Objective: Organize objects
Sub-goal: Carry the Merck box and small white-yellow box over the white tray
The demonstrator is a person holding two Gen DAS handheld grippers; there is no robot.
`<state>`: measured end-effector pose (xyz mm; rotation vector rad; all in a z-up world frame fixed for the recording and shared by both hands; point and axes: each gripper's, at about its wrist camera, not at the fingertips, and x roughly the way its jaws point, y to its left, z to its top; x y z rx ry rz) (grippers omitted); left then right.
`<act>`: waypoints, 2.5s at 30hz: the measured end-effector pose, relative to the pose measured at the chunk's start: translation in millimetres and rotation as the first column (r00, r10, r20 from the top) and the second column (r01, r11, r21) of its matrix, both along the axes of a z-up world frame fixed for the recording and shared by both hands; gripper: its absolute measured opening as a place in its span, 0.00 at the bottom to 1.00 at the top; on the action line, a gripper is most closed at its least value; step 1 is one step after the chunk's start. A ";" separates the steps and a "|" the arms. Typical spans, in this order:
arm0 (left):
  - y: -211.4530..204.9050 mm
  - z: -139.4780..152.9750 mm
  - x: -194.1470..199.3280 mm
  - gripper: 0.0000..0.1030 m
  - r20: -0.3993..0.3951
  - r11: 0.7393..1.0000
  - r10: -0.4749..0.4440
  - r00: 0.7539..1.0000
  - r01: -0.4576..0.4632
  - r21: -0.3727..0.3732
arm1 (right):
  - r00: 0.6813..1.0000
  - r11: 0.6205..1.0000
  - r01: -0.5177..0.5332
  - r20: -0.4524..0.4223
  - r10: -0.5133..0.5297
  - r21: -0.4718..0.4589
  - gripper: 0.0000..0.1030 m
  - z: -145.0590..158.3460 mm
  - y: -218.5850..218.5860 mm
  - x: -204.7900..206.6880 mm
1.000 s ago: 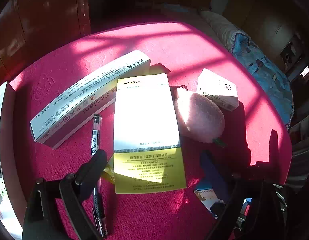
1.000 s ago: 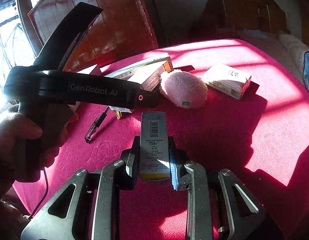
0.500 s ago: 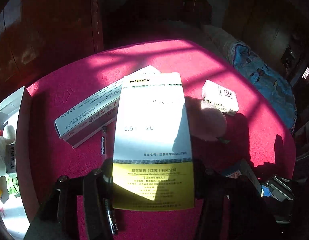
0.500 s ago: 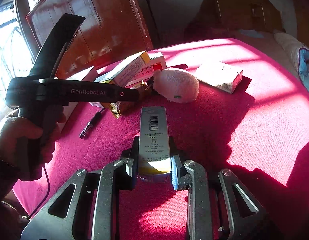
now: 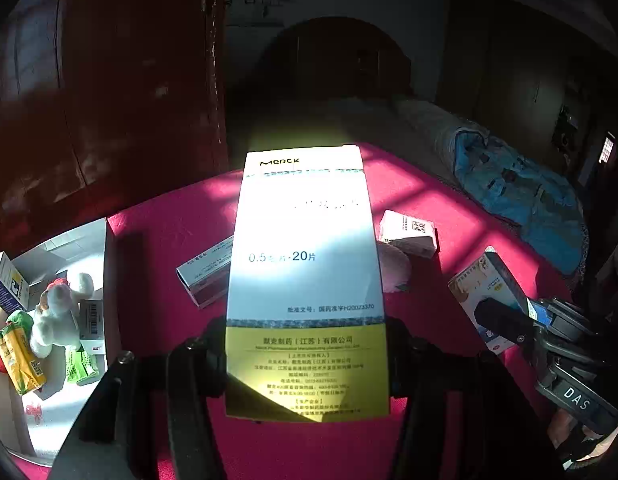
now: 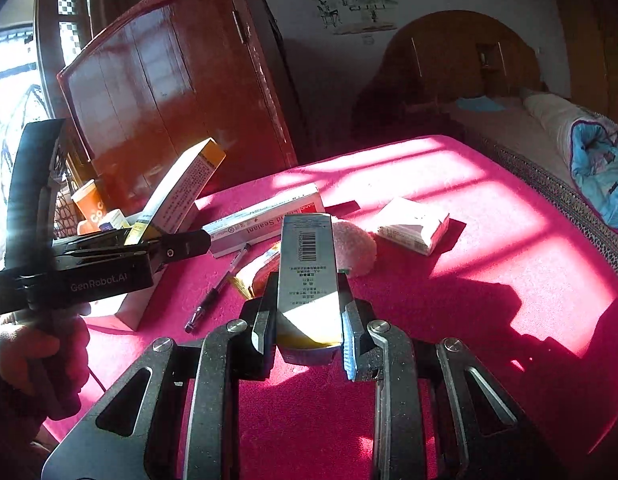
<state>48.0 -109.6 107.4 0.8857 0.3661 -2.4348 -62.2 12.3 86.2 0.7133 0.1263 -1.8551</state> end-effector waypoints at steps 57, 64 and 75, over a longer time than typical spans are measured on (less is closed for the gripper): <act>-83.4 8.1 154.1 0.54 -0.197 0.964 0.261 0.945 -0.244 0.103 | 0.992 0.995 -0.078 -0.090 0.083 0.056 0.24 39.2 -67.6 87.0; -100.1 3.4 173.9 0.54 -0.199 0.950 0.306 0.931 -0.287 0.121 | 0.988 0.992 -0.110 -0.104 0.116 0.060 0.24 45.7 -84.7 99.7; -115.6 0.4 208.4 0.54 -0.212 0.921 0.381 0.900 -0.351 0.168 | 0.972 0.979 -0.190 -0.129 0.198 0.076 0.24 51.3 -113.9 130.7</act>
